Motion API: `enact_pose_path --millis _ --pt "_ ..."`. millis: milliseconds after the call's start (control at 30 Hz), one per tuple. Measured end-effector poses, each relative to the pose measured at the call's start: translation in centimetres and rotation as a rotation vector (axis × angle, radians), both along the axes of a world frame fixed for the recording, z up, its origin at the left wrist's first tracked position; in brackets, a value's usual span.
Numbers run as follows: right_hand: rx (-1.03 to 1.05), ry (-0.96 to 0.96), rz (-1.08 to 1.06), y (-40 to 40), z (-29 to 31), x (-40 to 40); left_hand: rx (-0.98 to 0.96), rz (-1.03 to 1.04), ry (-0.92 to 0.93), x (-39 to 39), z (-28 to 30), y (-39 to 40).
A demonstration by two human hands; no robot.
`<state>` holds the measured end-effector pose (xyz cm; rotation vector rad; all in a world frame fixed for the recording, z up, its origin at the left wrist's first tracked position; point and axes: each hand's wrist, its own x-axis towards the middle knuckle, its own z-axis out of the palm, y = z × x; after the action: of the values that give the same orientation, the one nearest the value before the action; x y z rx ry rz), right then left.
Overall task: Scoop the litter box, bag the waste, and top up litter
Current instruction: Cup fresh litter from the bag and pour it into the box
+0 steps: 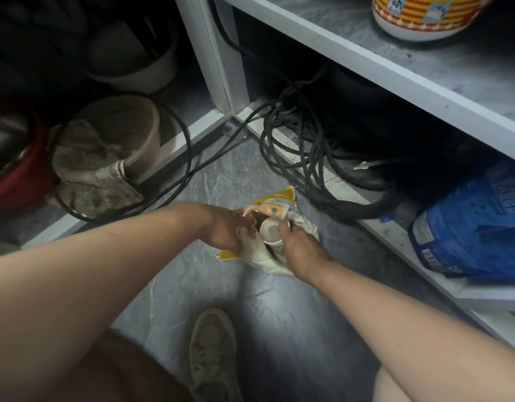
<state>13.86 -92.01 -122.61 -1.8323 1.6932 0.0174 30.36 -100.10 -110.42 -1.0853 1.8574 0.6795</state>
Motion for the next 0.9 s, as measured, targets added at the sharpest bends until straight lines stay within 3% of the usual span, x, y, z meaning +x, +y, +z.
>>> enact_pose_path --millis 367,567,700,900 --pt "-0.130 -0.051 0.084 1.1 3.1 -2.1 -0.017 0.006 0.003 -0.1 0.5 0.5" --pt "-0.371 -0.236 -0.021 0.4 6.1 -3.6 -0.117 0.099 0.205 -0.3 1.2 0.4" --pt "-0.378 -0.280 0.007 0.4 7.1 -3.1 -0.185 0.210 0.375 -0.7 1.6 0.1" --pt "-0.374 -0.404 -0.062 0.1 8.2 -2.6 -0.316 0.175 0.540 -0.7 1.4 0.3"
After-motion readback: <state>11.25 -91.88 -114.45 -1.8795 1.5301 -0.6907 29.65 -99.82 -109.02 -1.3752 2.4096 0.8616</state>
